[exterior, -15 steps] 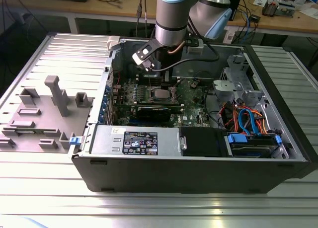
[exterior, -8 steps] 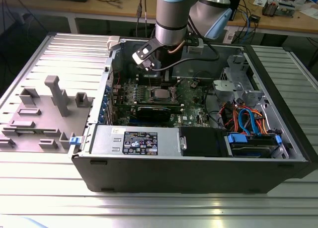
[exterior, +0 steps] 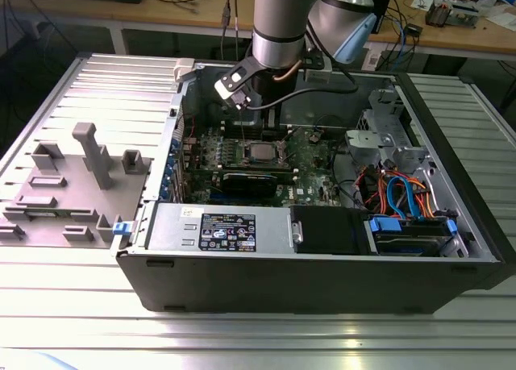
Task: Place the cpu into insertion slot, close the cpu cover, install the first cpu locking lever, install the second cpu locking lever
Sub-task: 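Close the cpu cover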
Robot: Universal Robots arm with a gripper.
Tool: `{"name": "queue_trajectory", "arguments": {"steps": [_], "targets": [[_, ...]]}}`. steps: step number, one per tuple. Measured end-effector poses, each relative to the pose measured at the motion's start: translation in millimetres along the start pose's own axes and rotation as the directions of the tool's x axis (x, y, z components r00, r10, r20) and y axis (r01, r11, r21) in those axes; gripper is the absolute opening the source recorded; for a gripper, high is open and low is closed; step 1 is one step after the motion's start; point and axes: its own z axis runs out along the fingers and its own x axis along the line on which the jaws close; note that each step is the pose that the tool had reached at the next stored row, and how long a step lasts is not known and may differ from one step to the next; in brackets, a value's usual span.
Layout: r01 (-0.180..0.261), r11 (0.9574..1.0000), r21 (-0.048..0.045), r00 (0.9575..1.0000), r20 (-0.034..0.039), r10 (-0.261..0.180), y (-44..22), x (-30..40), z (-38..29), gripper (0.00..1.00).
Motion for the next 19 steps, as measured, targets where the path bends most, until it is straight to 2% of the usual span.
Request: {"name": "queue_trajectory", "arguments": {"steps": [4,10,19], "targets": [[0.035,0.9994,0.0026,0.9994,0.0006,-0.035,0.0,0.0,-0.1,0.11],[0.040,0.9992,0.0029,0.9992,0.0005,-0.040,0.1,0.1,-0.5,0.11],[0.040,0.9992,0.0028,0.9992,0.0004,-0.040,0.2,0.5,-8.8,0.11]]}}
